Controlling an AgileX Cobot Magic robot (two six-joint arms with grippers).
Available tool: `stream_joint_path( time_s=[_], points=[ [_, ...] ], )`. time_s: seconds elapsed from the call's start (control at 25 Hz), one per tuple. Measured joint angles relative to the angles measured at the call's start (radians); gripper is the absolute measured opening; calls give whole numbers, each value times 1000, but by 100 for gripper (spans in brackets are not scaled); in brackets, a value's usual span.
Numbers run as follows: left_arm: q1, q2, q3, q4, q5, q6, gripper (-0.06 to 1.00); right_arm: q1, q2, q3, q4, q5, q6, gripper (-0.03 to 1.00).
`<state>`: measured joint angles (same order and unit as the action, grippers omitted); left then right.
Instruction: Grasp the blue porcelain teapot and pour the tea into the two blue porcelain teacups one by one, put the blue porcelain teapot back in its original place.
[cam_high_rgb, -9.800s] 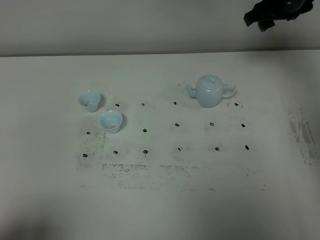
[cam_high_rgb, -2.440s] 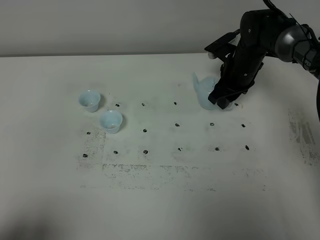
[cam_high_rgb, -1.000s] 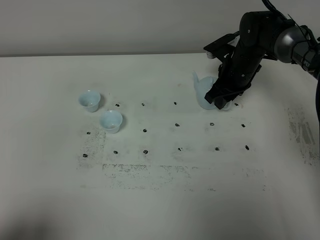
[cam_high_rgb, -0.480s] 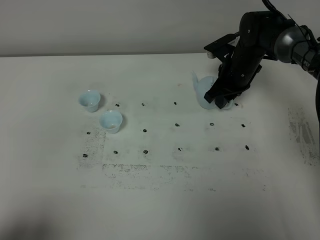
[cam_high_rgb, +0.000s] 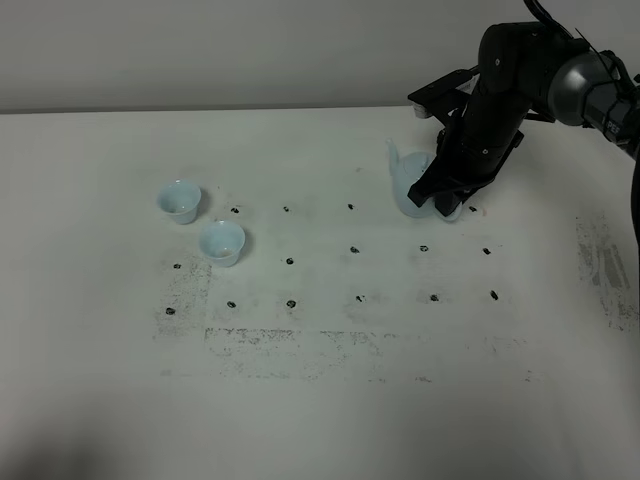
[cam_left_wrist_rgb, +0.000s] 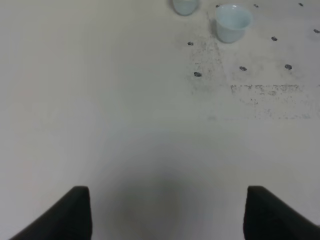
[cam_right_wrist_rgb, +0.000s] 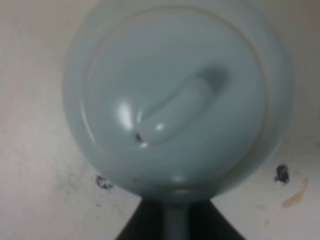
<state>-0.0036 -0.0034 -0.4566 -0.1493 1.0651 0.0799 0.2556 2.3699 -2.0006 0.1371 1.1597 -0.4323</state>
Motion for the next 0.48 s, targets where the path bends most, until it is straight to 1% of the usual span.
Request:
stream_joint_path(
  time_s=[0.16, 0.48],
  points=[
    [0, 0, 0, 0, 0, 0, 61, 0, 0, 0, 0, 0, 19, 6],
    [0, 0, 0, 0, 0, 0, 61, 0, 0, 0, 1, 0, 21, 6]
  ],
)
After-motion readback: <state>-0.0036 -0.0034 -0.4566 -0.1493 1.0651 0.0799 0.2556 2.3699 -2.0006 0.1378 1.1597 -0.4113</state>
